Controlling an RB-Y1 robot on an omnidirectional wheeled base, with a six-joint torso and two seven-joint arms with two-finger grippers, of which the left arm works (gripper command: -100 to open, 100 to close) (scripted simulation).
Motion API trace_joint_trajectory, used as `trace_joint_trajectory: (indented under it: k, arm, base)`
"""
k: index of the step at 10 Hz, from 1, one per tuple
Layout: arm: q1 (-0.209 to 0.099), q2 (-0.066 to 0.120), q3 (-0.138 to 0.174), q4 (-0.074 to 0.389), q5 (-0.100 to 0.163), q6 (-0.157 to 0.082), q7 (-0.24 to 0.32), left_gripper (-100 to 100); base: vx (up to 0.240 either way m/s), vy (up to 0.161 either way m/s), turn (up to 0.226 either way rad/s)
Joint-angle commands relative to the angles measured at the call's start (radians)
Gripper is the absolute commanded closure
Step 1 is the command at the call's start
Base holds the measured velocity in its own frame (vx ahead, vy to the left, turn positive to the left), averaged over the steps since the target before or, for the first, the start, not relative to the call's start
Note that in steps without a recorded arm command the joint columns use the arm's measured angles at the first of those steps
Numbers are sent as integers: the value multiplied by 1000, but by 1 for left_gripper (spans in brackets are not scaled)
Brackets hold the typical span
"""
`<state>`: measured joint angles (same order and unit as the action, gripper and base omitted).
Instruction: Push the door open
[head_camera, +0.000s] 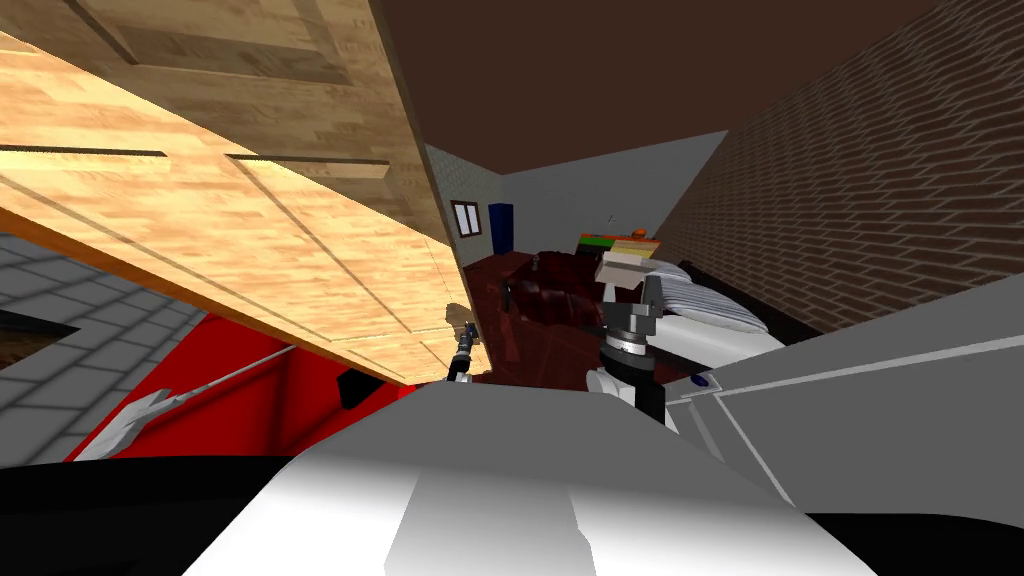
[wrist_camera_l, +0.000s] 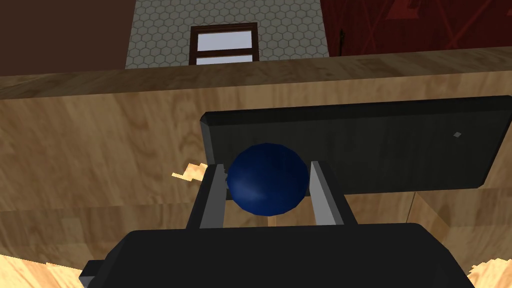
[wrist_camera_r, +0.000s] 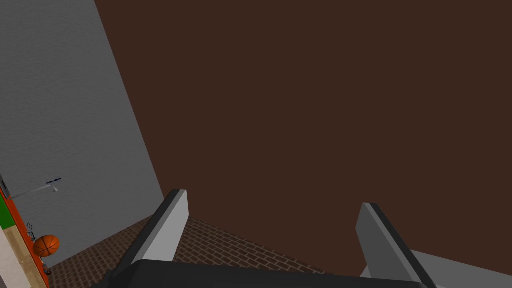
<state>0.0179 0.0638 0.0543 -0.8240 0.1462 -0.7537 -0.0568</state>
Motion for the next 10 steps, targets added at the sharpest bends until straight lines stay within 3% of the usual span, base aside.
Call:
trace_joint_trajectory:
  k: [1,6,7,10]
  arm:
    - [-14,11,24,9,12,-4,-3,100]
    - [-24,1,77,16,39,4,-18,100]
    - [-22,0,68,21,35,6,-16,100]
    - [-24,13,104,22,54,3,-27,100]
  base:
    - [198,-52,62]
    - [194,-55,63]
    - [88,-13,22]
    - [183,-36,48]
